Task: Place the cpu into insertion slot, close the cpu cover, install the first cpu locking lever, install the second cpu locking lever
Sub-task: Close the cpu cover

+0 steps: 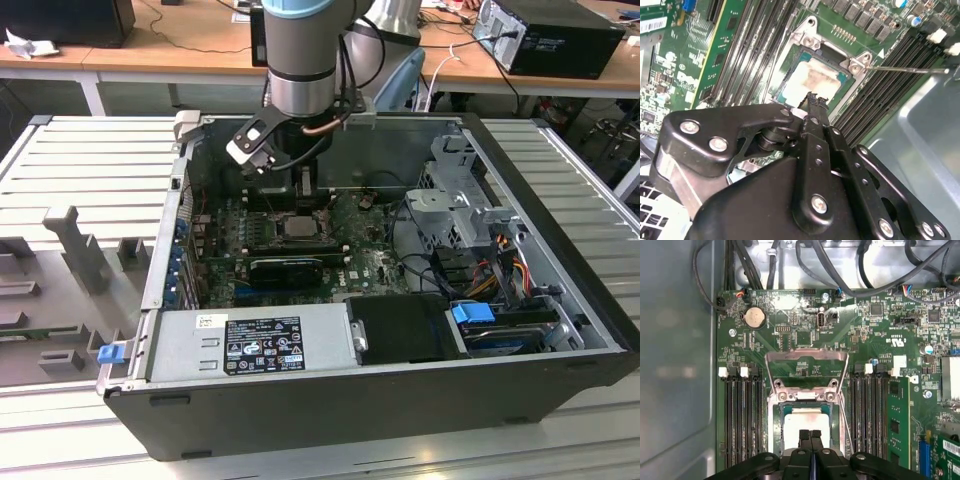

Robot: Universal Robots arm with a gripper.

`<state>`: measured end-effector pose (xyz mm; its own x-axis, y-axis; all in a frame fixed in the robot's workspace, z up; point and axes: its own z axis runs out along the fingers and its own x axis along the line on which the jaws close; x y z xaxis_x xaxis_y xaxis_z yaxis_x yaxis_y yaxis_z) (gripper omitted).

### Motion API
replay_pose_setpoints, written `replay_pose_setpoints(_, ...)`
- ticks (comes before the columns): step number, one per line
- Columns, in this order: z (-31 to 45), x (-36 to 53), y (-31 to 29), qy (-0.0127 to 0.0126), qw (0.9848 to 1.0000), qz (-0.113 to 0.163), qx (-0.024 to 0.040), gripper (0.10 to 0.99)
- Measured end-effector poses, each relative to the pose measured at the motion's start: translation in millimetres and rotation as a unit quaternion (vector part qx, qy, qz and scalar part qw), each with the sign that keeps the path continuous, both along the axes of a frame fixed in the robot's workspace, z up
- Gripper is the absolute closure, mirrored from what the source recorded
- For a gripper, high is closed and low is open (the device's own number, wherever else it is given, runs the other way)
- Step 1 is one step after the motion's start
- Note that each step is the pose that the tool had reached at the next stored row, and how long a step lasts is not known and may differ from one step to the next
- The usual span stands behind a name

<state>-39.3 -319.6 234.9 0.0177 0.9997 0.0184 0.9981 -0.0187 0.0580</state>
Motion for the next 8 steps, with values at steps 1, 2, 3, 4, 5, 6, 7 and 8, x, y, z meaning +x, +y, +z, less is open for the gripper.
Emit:
replay_pose_setpoints(1, 0.0, 1.3, 0.0, 0.0001, 1.0, 0.0, 0.0, 0.98)
replay_pose_setpoints(2, 0.0, 3.2, -0.1, 0.0003, 1.0, 0.0, 0.0, 0.98)
replay_pose_setpoints(3, 0.0, 5.5, -0.2, 0.0007, 1.0, 0.0, 0.0, 0.98)
replay_pose_setpoints(4, -0.1, 7.0, -0.2, 0.0015, 1.0, 0.0, 0.0005, 0.98)
replay_pose_setpoints(5, 1.2, 7.0, -0.2, 0.0016, 1.0, 0.0, 0.0005, 0.98)
replay_pose_setpoints(6, 4.1, 7.0, -0.2, 0.0015, 1.0, 0.0, 0.0006, 0.98)
replay_pose_setpoints(7, 6.8, 7.0, -0.2, 0.0015, 1.0, 0.0, 0.0006, 0.98)
replay_pose_setpoints(8, 9.1, 7.0, -0.2, 0.0015, 1.0, 0.0, 0.0006, 0.98)
